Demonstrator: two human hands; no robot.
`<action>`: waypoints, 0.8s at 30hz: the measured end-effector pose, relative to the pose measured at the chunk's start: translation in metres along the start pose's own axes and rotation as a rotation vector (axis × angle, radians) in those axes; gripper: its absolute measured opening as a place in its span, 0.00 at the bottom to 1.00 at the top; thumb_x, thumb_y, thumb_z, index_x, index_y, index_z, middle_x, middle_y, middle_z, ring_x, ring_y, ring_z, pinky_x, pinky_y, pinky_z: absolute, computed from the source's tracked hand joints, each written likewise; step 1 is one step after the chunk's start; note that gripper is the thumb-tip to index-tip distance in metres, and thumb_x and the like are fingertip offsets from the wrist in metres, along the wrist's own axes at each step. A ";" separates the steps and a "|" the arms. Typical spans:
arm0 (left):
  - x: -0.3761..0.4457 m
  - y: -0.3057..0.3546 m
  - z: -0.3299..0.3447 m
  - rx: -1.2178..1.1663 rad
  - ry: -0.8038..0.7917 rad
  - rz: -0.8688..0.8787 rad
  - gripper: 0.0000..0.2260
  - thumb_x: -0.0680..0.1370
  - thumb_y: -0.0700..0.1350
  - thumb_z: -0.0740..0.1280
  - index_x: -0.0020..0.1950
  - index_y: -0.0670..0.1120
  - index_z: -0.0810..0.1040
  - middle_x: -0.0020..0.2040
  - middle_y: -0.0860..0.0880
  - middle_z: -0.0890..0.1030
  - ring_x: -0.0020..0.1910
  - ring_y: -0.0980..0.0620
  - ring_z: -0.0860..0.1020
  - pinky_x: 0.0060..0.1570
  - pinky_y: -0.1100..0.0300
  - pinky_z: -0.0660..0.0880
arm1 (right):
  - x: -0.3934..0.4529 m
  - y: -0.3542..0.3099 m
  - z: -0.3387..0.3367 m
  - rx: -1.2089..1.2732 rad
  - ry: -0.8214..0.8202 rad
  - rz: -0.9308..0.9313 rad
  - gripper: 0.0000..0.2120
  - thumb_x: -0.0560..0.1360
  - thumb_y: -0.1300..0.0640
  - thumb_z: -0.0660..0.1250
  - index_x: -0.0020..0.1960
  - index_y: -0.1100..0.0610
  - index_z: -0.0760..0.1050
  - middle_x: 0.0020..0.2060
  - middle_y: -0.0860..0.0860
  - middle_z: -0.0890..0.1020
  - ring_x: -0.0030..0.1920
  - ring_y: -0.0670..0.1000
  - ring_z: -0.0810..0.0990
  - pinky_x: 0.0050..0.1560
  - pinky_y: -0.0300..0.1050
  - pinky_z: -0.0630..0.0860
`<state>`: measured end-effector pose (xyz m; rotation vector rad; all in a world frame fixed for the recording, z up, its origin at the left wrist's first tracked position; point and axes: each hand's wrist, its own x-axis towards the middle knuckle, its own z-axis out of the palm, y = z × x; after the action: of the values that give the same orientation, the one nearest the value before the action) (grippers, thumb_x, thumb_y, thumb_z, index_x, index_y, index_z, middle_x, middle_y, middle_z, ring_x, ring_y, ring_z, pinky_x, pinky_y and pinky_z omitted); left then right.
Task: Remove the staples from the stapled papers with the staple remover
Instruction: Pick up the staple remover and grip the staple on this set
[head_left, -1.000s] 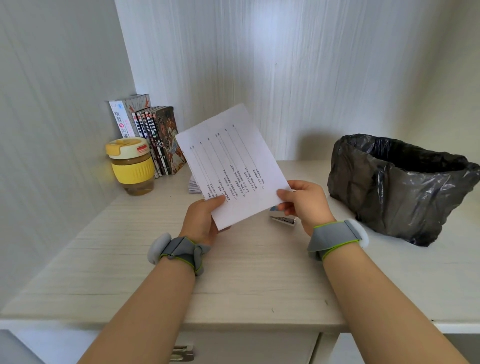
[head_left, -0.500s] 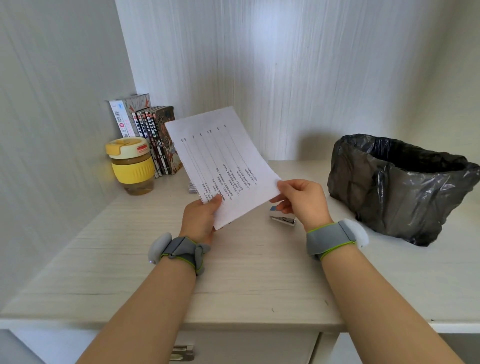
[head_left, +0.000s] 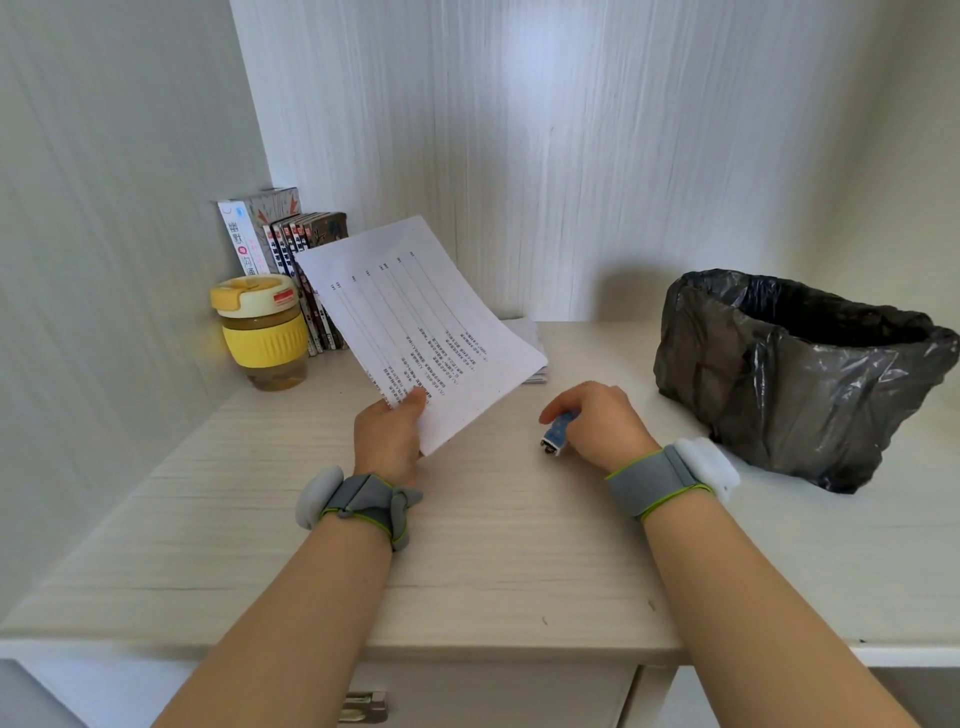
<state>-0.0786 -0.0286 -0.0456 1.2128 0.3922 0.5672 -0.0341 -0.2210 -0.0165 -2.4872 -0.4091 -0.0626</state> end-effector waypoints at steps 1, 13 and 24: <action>0.000 0.000 0.000 0.004 -0.003 -0.001 0.06 0.76 0.41 0.65 0.41 0.50 0.77 0.43 0.53 0.79 0.42 0.53 0.78 0.47 0.52 0.76 | -0.001 0.000 0.000 0.011 0.006 -0.029 0.22 0.70 0.71 0.56 0.54 0.53 0.81 0.59 0.56 0.76 0.62 0.59 0.69 0.63 0.46 0.68; 0.000 0.002 0.001 -0.015 0.002 0.003 0.06 0.76 0.42 0.66 0.41 0.50 0.77 0.41 0.55 0.79 0.40 0.55 0.78 0.40 0.58 0.76 | -0.008 -0.011 0.007 0.018 0.039 0.215 0.22 0.66 0.39 0.69 0.43 0.57 0.69 0.36 0.48 0.74 0.42 0.52 0.73 0.38 0.43 0.65; -0.013 0.010 0.006 -0.187 -0.025 -0.030 0.03 0.77 0.42 0.64 0.47 0.48 0.77 0.44 0.54 0.80 0.43 0.55 0.78 0.36 0.59 0.75 | -0.018 -0.030 0.013 0.386 -0.227 -0.129 0.05 0.67 0.58 0.72 0.37 0.55 0.77 0.27 0.47 0.73 0.27 0.43 0.69 0.26 0.29 0.64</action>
<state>-0.0876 -0.0384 -0.0347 1.0315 0.3282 0.5496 -0.0607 -0.1957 -0.0123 -2.0902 -0.6139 0.2283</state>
